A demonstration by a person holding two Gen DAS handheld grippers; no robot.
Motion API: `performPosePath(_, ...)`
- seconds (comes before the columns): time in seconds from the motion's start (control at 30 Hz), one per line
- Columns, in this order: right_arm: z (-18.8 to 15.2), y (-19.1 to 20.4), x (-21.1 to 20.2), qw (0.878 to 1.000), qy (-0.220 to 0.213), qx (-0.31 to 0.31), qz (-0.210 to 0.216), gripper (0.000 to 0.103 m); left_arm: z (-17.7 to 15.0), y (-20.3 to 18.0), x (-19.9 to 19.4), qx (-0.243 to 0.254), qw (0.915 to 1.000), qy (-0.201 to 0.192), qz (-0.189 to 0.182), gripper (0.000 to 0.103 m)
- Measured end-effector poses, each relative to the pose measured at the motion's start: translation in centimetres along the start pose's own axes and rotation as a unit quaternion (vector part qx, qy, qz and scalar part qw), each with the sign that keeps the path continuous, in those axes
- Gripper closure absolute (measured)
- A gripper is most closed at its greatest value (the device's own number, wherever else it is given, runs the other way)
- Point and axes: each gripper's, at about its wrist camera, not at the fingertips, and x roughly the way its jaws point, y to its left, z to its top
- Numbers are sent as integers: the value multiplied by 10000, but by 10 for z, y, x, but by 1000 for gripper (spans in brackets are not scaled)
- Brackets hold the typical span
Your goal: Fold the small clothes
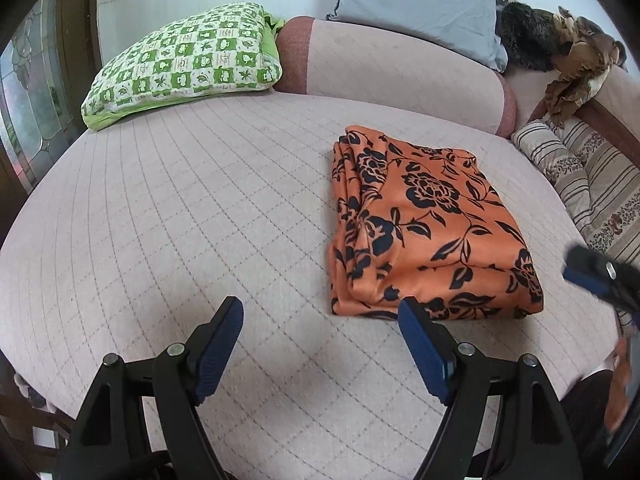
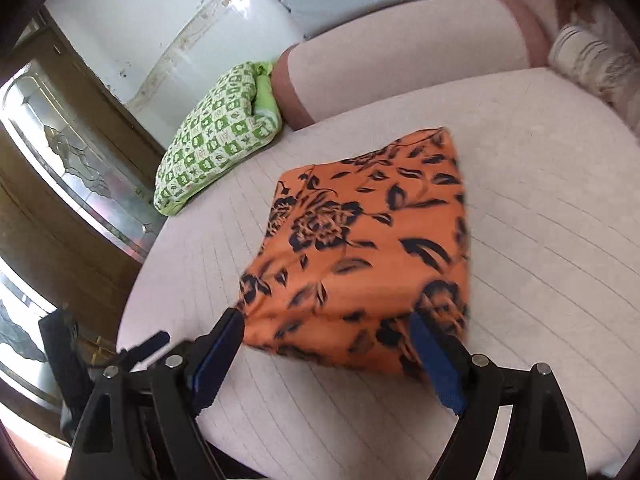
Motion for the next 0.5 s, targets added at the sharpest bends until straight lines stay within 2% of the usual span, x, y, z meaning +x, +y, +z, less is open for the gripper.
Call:
performPosePath(0.1, -26, -9, -24, 9996, -201, 130, -123, 16, -6, -5, -1, -20, 9999, 109, 123, 23)
performPosePath(0.23, -60, -11, -36, 9960, -419, -76, -783, 16, -18, -15, -6, -31, 9997, 173, 145, 23)
performPosePath(0.3, -66, -9, -38, 9939, -386, -312, -982, 16, -21, -22, -11, -15, 9996, 138, 244, 23)
performPosePath(0.37, -67, -4, -35, 9906, -359, -596, -1177, 16, -20, -32, -18, 43, 9998, 87, 191, 23)
performPosePath(0.5, -71, 0, -32, 9872, -369, -847, -1302, 16, -18, -44, -29, 113, 9998, -33, 175, 19)
